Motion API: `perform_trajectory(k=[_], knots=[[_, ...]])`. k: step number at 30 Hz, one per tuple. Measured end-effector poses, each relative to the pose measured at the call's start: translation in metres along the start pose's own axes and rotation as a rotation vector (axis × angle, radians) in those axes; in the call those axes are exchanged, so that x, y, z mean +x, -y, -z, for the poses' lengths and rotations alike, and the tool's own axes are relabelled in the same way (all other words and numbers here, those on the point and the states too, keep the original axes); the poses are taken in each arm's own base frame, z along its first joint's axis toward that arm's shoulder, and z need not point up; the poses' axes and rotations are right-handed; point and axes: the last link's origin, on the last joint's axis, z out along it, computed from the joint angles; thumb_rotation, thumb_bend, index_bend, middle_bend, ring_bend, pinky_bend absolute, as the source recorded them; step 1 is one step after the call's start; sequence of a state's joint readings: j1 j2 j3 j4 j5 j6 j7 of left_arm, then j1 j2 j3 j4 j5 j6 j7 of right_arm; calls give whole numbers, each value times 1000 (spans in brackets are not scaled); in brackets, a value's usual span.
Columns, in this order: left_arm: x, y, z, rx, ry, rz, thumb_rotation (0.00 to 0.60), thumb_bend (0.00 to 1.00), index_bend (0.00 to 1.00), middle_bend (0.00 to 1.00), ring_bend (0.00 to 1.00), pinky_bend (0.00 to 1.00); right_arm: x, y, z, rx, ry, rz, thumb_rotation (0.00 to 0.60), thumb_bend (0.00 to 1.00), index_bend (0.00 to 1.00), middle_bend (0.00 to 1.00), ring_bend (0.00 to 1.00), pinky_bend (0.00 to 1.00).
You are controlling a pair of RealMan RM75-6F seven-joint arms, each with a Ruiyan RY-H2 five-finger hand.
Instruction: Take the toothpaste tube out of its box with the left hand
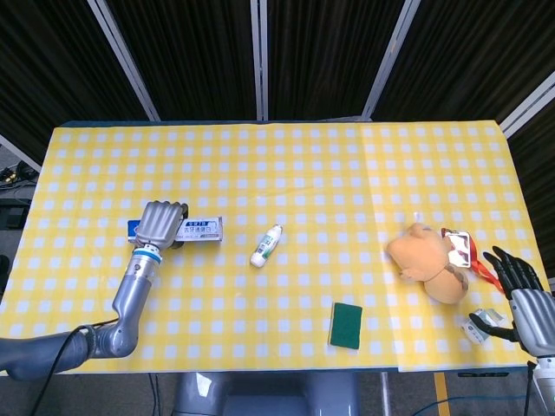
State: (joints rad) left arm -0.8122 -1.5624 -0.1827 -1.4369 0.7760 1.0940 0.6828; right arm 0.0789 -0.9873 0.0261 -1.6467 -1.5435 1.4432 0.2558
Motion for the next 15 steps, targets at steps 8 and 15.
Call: perform_trajectory(k=[8, 15], knots=[[42, 14, 5, -48, -126, -111, 600, 329, 609, 442, 448, 471, 2, 0, 1, -1, -10, -4, 600, 82, 23, 0, 0, 0], [78, 17, 12, -134, -297, -369, 600, 329, 619, 442, 448, 470, 4, -1, 1, -2, -13, -6, 600, 82, 23, 0, 0, 0]])
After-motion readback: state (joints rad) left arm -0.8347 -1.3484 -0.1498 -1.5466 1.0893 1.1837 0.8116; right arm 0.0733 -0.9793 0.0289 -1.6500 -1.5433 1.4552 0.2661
